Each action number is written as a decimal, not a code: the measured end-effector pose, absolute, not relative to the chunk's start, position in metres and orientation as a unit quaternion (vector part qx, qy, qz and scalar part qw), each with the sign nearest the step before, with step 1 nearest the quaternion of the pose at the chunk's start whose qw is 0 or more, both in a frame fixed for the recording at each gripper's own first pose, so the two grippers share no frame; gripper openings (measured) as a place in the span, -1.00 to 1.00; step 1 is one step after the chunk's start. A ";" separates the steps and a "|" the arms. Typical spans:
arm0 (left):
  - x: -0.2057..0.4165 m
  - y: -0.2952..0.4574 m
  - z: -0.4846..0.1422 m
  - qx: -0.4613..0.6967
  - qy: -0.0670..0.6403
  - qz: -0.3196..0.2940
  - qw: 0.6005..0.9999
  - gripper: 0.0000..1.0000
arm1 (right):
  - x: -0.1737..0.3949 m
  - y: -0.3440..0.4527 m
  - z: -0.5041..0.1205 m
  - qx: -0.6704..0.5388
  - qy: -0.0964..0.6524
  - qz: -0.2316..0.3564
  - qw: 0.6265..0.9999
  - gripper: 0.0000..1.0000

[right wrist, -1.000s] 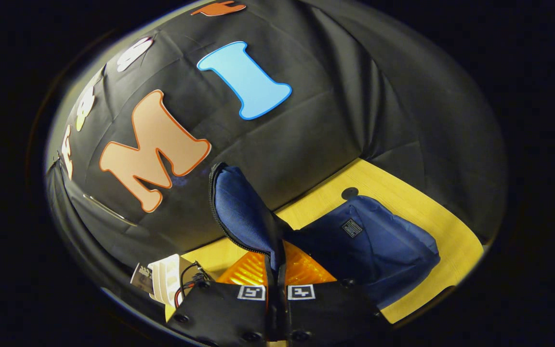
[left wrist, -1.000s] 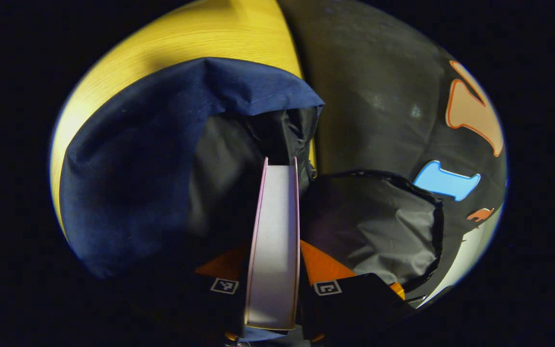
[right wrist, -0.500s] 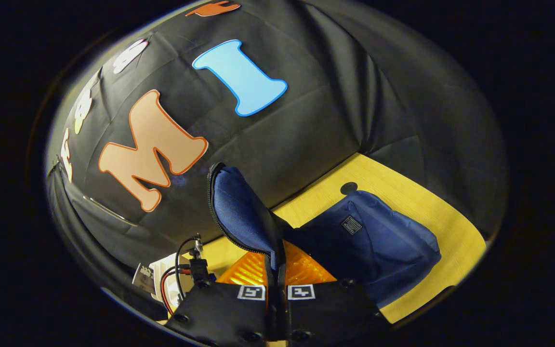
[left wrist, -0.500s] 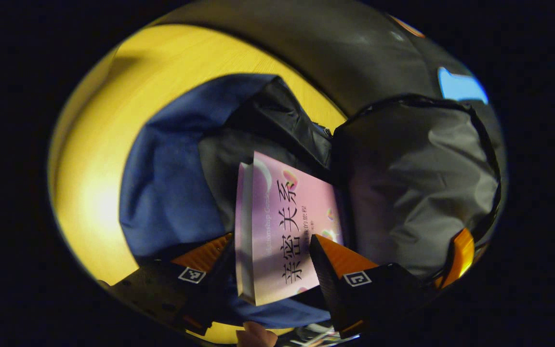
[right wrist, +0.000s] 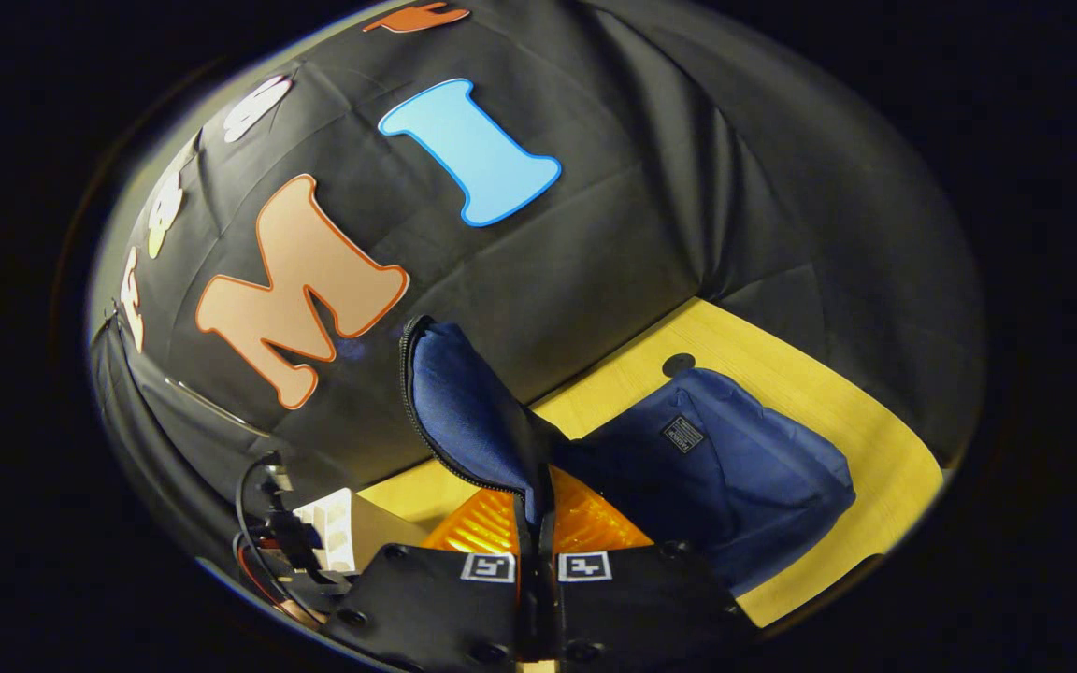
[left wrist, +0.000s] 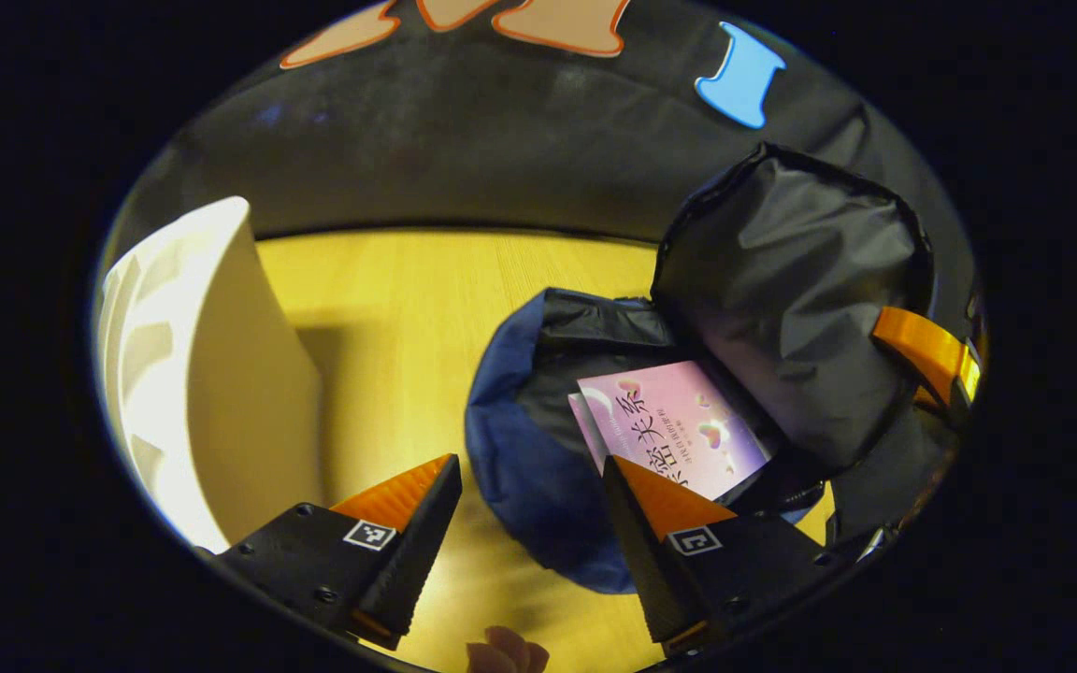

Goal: Open the schoolbag, grab two books from the bookshelf and put them into the schoolbag.

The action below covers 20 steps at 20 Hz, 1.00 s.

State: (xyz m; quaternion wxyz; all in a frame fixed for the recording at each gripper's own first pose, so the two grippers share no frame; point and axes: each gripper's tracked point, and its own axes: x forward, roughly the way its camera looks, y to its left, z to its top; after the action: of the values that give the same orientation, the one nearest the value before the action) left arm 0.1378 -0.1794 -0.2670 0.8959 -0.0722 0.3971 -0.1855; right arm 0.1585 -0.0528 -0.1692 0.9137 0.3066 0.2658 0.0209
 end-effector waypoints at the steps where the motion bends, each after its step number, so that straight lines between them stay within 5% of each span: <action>1: 0.137 -0.167 -0.254 -0.058 0.383 -0.187 0.903 0.78 | 0.160 -0.051 -0.170 0.306 0.268 0.023 0.913 -0.91; 14: 0.131 -0.009 -0.081 -0.027 0.241 -0.149 0.959 0.79 | 0.157 -0.050 -0.169 0.300 0.269 0.018 0.915 -0.91; 20: 0.122 0.074 -0.045 -0.012 0.237 -0.119 0.964 0.77 | 0.158 -0.051 -0.171 0.304 0.267 0.015 0.914 -0.94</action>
State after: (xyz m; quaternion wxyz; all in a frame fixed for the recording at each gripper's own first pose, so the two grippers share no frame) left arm 0.1225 0.0744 -0.0447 0.9642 -0.0118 0.2369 -0.1187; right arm 0.1581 -0.0507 -0.1710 0.9141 0.3044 0.2675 0.0145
